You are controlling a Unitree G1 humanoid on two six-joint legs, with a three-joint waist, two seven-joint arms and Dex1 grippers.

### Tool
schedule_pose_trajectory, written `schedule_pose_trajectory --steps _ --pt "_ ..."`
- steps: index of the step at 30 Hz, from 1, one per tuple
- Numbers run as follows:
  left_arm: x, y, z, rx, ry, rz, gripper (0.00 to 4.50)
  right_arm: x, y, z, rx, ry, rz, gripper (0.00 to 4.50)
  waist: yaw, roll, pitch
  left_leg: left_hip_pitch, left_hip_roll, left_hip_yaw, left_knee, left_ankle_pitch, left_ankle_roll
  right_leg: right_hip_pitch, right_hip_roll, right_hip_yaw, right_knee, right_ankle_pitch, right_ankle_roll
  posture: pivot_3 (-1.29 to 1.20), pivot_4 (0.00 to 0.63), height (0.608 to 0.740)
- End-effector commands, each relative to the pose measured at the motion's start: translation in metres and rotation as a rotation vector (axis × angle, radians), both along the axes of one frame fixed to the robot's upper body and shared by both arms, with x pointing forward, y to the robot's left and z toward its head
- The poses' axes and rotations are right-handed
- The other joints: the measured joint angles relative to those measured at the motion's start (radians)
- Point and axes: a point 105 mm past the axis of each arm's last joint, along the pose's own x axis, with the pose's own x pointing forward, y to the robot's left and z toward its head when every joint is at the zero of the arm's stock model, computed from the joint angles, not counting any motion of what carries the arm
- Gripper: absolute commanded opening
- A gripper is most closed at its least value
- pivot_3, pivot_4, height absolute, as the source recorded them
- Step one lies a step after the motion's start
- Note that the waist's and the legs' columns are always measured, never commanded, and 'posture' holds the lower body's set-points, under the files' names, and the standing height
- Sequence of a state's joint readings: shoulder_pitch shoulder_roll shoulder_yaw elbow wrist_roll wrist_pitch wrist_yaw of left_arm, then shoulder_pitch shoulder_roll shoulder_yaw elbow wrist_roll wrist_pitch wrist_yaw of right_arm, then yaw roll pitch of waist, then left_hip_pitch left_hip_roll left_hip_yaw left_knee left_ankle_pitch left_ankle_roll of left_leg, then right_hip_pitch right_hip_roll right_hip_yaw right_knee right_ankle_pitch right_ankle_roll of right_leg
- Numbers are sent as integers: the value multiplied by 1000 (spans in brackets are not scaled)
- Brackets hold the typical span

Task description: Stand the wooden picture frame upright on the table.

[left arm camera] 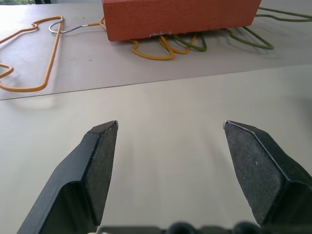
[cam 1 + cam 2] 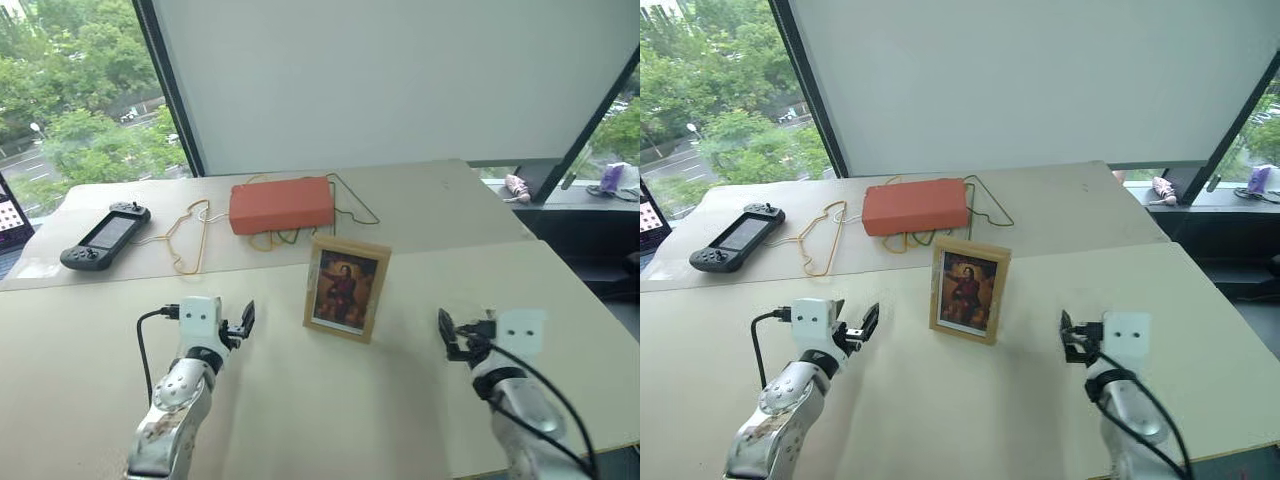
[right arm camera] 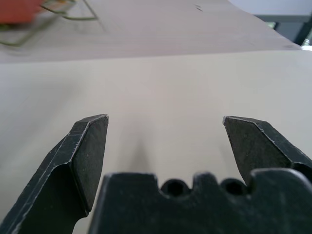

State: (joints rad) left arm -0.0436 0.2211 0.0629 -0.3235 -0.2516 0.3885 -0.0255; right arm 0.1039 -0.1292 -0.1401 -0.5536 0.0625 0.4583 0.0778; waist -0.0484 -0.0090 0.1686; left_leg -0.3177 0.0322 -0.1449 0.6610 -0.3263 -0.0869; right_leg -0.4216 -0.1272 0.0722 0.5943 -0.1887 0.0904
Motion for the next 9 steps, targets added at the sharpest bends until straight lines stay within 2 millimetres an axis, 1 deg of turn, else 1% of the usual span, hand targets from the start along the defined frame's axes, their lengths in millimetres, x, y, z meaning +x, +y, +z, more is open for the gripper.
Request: schedule_pose_trajectory --steps 1,4,9 --pt "3 16 2 25 -15 68 3718 2 -4 3 -20 -63 -13 4370 1 0 0 0 0 0 0 0 0 0 0 0 0 0 0 0 150 740" --pt "5 19 2 33 -16 56 3718 3 -5 1 -34 -61 8 4370 4 0 0 1 0 0 0 0 1 -1 0 0 0 0 0 0 150 740" --pt "4 15 5 44 -32 24 3718 4 -1 1 -44 -61 38 4370 5 0 0 0 0 0 0 -1 1 -1 0 0 -1 0 0 0 150 740"
